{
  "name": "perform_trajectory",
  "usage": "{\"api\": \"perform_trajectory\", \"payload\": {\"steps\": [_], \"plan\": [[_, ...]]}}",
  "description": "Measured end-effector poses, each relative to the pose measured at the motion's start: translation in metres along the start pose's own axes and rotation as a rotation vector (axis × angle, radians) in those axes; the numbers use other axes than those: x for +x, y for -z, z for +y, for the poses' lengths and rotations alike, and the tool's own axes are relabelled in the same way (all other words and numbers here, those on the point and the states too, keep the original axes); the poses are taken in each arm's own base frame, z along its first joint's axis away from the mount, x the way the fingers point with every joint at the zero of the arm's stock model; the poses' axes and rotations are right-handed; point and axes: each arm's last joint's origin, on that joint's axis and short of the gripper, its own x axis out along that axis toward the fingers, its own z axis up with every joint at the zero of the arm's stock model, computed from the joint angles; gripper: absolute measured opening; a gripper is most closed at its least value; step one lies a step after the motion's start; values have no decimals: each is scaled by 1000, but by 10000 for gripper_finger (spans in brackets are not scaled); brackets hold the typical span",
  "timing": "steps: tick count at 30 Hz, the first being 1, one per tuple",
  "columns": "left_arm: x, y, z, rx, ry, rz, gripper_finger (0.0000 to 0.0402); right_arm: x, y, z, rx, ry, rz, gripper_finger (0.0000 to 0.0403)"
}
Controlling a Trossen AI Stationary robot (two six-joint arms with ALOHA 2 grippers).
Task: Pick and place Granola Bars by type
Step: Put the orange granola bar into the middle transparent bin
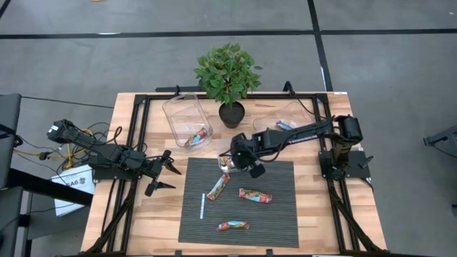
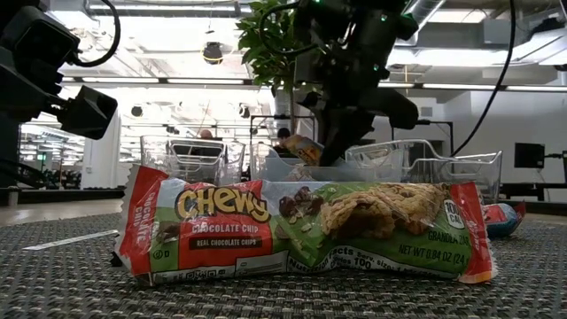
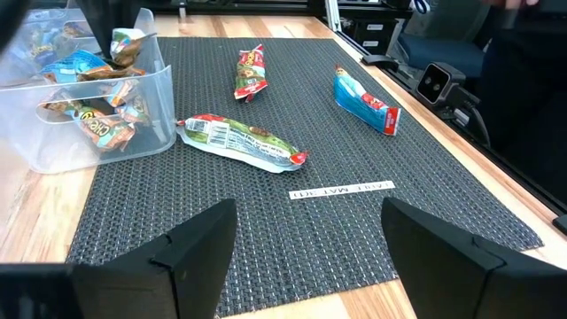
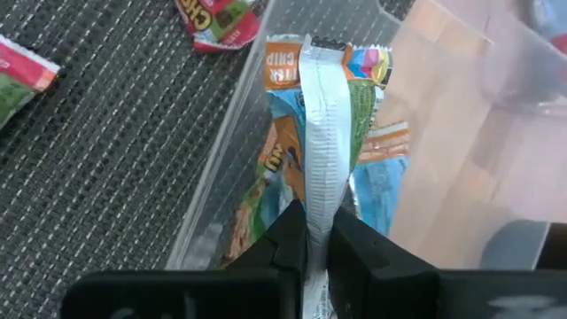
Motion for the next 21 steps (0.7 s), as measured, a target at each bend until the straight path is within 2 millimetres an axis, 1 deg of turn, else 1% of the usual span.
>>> {"api": "perform_trajectory", "payload": {"steps": [2,5,8,12,18,21], "plan": [[0,0,0,0,0,0,274,-1,0,0,2,2,-2,23],[0,0,0,0,0,0,274,-4,1,-3,64,19,-5,25],[0,0,0,0,0,-1,274,-3,4,-4,115,45,37,36],[0,0,0,0,0,0,274,-3,7,-4,120,49,70,63],[0,0,0,0,0,0,274,-3,8,-3,208,49,76,106],[0,0,0,0,0,0,274,-3,8,-3,218,49,76,122]]}}
